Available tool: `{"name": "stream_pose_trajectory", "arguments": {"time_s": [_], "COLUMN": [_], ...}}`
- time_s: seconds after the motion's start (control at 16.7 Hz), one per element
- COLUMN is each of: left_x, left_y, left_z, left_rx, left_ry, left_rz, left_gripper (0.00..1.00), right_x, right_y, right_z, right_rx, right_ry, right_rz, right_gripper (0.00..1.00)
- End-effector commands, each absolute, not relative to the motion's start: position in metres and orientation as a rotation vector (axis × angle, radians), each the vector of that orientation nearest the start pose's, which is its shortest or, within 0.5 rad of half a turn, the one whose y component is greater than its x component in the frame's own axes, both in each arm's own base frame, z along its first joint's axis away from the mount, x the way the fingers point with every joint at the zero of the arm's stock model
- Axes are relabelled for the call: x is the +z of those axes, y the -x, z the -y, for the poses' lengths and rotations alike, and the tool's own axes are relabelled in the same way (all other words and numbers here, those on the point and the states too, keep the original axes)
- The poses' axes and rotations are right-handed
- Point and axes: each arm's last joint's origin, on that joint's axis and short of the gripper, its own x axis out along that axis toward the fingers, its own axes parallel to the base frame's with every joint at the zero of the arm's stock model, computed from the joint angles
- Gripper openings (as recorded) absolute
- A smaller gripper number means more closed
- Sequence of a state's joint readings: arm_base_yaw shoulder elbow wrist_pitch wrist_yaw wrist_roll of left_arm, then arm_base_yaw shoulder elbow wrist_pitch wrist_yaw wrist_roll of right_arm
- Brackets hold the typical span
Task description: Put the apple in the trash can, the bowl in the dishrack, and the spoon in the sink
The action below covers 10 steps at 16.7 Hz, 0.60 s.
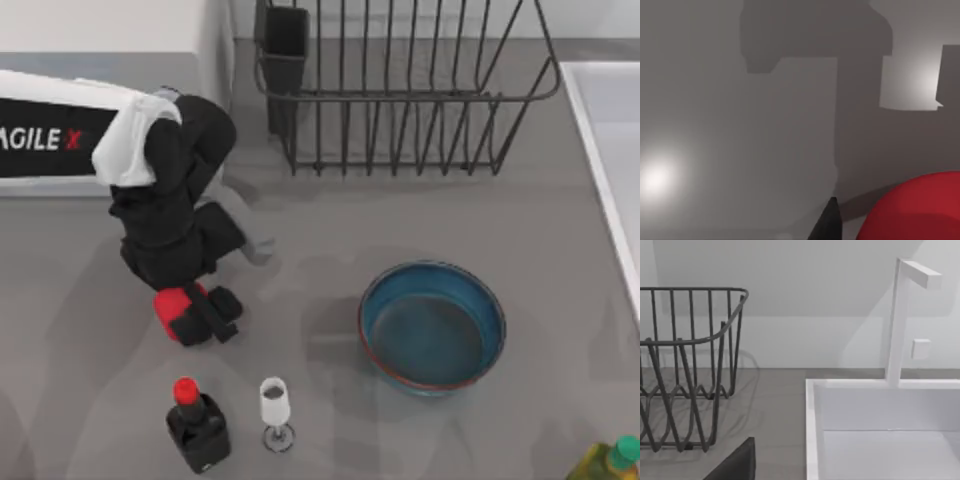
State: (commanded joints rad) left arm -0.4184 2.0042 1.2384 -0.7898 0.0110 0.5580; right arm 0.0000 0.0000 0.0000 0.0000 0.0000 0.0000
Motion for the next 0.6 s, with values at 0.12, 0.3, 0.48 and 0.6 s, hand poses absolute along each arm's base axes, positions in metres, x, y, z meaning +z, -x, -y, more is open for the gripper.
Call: {"name": "stream_pose_trajectory", "arguments": {"time_s": [0.12,0.3,0.48,0.6], "left_x": [0.118,0.144,0.18,0.201], "left_y": [-0.328,-0.331,-0.33,-0.328], "left_z": [0.144,0.146,0.145,0.144], "left_rx": [-0.764,-0.765,-0.767,-0.765], "left_ry": [-0.751,-0.752,-0.752,-0.75], "left_rz": [-1.415,-1.415,-1.436,-1.43], "left_gripper": [0.0,0.0,0.0,0.0], "right_x": [0.16,0.16,0.16,0.16], "right_y": [-0.106,-0.106,-0.106,-0.106], "right_z": [0.001,0.001,0.001,0.001], "right_rx": [0.0,0.0,0.0,0.0], "right_ry": [0.0,0.0,0.0,0.0], "right_rz": [0.0,0.0,0.0,0.0], "right_gripper": [1.0,1.0,1.0,1.0]}}
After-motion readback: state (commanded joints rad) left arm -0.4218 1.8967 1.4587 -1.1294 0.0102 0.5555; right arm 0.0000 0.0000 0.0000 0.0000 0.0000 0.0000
